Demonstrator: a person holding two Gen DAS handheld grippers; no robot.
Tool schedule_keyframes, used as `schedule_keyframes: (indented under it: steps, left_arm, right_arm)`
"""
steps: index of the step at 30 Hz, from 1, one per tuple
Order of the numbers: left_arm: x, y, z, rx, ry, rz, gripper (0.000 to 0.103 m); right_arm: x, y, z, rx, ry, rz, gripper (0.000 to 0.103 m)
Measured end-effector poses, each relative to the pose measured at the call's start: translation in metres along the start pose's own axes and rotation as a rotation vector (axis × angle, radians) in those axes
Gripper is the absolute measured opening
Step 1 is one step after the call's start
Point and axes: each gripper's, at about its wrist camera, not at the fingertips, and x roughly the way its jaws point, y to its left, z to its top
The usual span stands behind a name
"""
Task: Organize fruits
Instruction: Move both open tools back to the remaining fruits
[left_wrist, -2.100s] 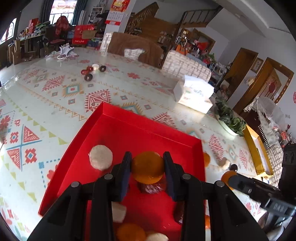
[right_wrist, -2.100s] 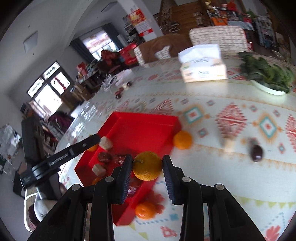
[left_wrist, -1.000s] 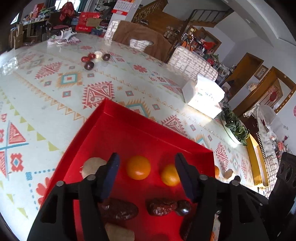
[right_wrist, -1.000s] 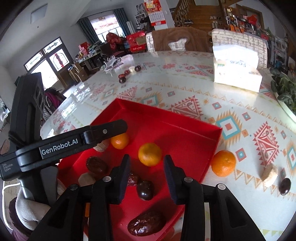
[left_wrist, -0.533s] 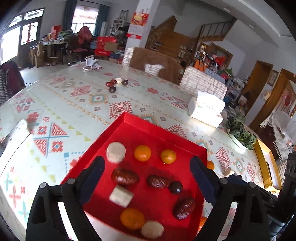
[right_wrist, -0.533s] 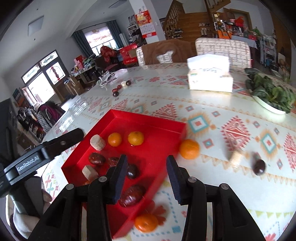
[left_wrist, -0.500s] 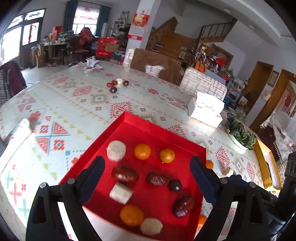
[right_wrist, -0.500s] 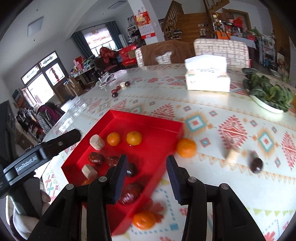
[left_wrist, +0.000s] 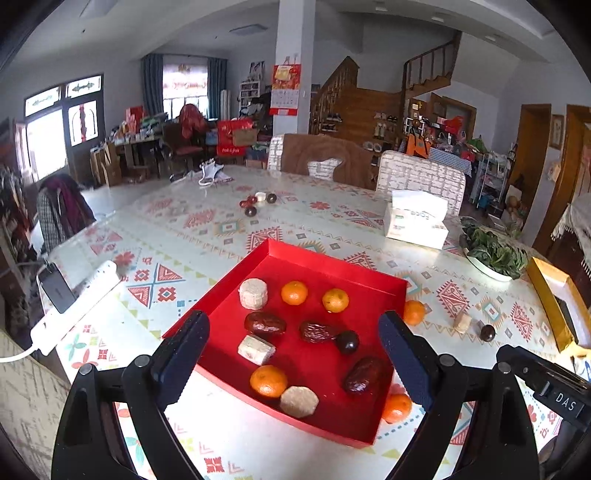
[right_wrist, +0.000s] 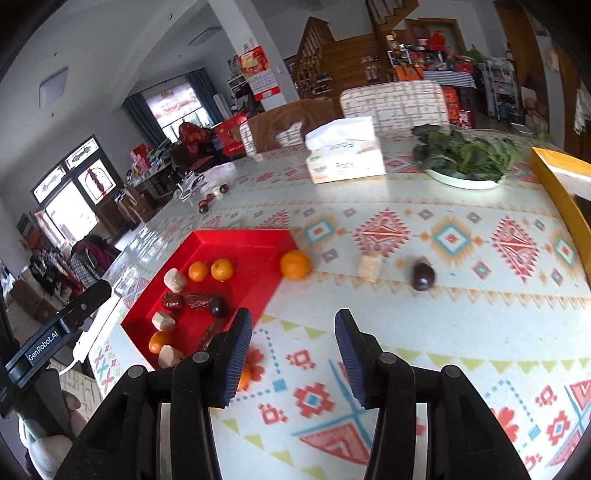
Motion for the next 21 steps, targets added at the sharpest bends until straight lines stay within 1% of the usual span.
schedule_keyframes:
  steps: [8,13,16,18,21]
  left_arm:
    - [-0.008,-0.024,-0.007,0.059,0.003,-0.034,0.093]
    - [-0.002,-0.028,-0.01,0.06,0.021,-0.053,0.093]
    - [0.003,-0.016,-0.009,0.015,0.031,-0.071,0.093]
    - [0.006,-0.003,-0.007,-0.033,0.034,-0.084,0.093]
    - [0.013,0.019,-0.007,-0.104,0.038,-0.091,0.093]
  right_arm:
    - [-0.011,-0.019,-0.009,0.021,-0.008,-0.002,0.054]
    - [-0.006,-0.024,-0.012,0.019,0.009,-0.001,0.054]
    - [0.001,-0.02,-0.015,-0.005,0.04,0.003,0.055]
    - [0.011,-0.014,-0.02,-0.045,0.08,0.011,0.057]
    - [0.027,0.001,-0.029,-0.123,0.125,0.02,0.057]
